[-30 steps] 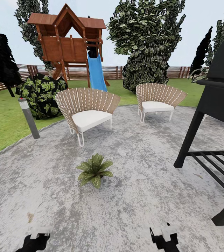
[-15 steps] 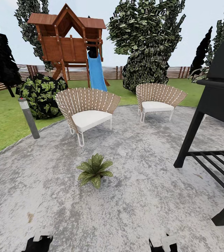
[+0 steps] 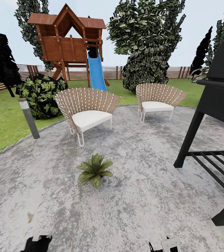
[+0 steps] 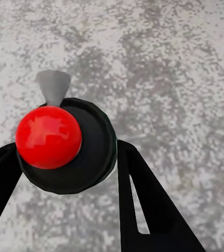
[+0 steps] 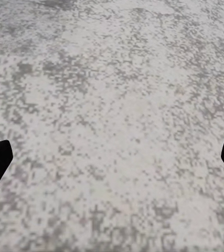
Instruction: Pick up the pesticide atomizer in the garden and spray insectifuge to fully cover both potted plants in the garden.
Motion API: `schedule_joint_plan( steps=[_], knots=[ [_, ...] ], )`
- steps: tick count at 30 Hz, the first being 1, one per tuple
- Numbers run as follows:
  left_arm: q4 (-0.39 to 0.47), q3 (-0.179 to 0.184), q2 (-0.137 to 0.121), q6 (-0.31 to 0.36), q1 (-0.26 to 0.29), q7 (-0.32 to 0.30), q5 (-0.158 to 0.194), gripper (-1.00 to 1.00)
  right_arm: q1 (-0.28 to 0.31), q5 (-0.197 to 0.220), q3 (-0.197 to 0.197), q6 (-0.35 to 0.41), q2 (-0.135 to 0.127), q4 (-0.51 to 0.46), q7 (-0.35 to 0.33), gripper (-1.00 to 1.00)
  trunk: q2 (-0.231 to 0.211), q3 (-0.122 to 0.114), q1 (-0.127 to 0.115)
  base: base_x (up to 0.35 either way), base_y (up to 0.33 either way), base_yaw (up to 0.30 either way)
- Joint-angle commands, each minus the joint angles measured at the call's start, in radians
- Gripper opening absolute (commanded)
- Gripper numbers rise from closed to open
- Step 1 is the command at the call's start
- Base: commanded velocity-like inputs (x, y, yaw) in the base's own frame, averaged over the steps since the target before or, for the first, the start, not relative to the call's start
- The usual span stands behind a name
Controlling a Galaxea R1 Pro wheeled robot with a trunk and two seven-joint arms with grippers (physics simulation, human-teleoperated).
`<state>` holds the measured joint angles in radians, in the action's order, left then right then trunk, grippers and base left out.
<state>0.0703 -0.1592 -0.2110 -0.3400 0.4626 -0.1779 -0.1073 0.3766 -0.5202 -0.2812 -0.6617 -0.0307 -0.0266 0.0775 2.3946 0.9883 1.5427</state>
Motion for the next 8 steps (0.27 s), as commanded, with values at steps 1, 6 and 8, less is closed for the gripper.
schedule_joint_plan(
  steps=[1, 6, 8],
  knots=[
    [0.0, -0.008, -0.001, -0.004, 0.001, -0.003, -0.011, -1.0, 0.001, -0.011, -0.003, -0.002, 0.0, 0.002, 0.008, 1.0, 0.0, 0.001, 0.0, 0.0, 0.0, 0.0],
    [0.0, -0.009, -0.004, -0.004, 0.001, -0.003, -0.011, -1.0, 0.001, -0.011, -0.003, -0.003, 0.0, 0.002, 0.008, 1.0, 0.0, 0.001, 0.0, 0.0, 0.0, 0.0],
    [0.0, -0.008, -0.005, -0.004, 0.001, -0.003, -0.011, -1.0, 0.001, -0.011, -0.003, -0.003, 0.0, 0.002, 0.008, 1.0, 0.0, 0.001, 0.0, 0.0, 0.0, 0.0]
  ],
)
